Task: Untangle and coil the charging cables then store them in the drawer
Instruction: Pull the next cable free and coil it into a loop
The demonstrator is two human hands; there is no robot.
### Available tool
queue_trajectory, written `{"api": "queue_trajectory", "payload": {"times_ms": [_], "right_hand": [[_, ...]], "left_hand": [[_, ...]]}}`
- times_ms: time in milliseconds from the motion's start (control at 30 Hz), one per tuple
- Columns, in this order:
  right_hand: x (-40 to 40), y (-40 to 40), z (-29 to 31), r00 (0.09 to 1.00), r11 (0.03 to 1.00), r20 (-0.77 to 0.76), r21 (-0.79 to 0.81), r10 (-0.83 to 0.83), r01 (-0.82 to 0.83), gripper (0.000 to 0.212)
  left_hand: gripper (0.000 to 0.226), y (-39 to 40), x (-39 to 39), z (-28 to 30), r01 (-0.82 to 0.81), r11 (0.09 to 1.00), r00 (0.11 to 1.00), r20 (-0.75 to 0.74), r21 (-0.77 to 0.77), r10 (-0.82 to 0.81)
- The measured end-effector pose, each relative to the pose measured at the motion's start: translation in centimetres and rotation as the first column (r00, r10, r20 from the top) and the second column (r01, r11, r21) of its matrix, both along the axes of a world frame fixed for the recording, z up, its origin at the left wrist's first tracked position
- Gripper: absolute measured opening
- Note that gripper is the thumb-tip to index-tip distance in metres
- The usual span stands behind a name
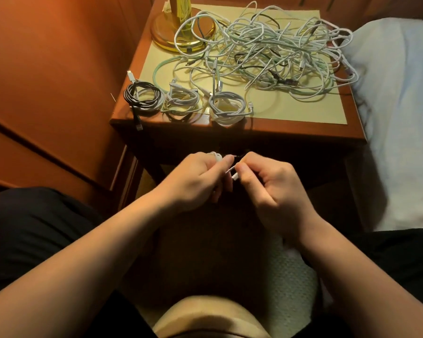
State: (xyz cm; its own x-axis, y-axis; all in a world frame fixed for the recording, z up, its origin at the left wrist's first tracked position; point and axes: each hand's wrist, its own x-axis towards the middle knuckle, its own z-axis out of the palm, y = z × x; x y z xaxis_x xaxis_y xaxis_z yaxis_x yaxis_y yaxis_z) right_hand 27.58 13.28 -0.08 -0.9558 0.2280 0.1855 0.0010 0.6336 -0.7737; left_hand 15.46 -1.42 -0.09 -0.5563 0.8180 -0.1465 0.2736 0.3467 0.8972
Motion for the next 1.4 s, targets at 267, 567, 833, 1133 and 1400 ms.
{"api": "queue_trajectory", "payload": {"times_ms": [267,567,833,1133,1400], "right_hand": [[-0.8,0.4,-1.0,0.977,0.942,0.184,-0.332,0.106,-0.040,0.028],[-0.4,-0.3,-0.6,0.979,0.884,0.089,-0.450,0.185,-0.126,0.036],[-0.8,-0.5,-0.5,0.992,0.916,0.054,-0.392,0.116,-0.086,0.023],[-1.0,0.8,-0.9,0.995,0.962,0.083,-0.272,0.061,-0.036,0.029],[-0.6,1.5,-1.4,0.959,0.979,0.206,-0.107,0.193,-0.174,0.020]], "left_hand": [[0.052,-0.3,0.6,-0.6,0.059,0.978,0.689,0.701,0.198,-0.184],[0.057,-0.6,0.1,-0.1,0.102,0.871,0.110,0.864,0.481,-0.491],[0.054,1.2,3.1,2.6,-0.430,0.902,0.515,0.814,-0.026,0.269],[0.043,0.0,0.3,1.7,-0.225,0.973,0.603,0.791,0.048,0.100],[0.025,-1.5,-2.1,0.5,-0.035,0.999,0.990,0.138,-0.018,0.037]]}}
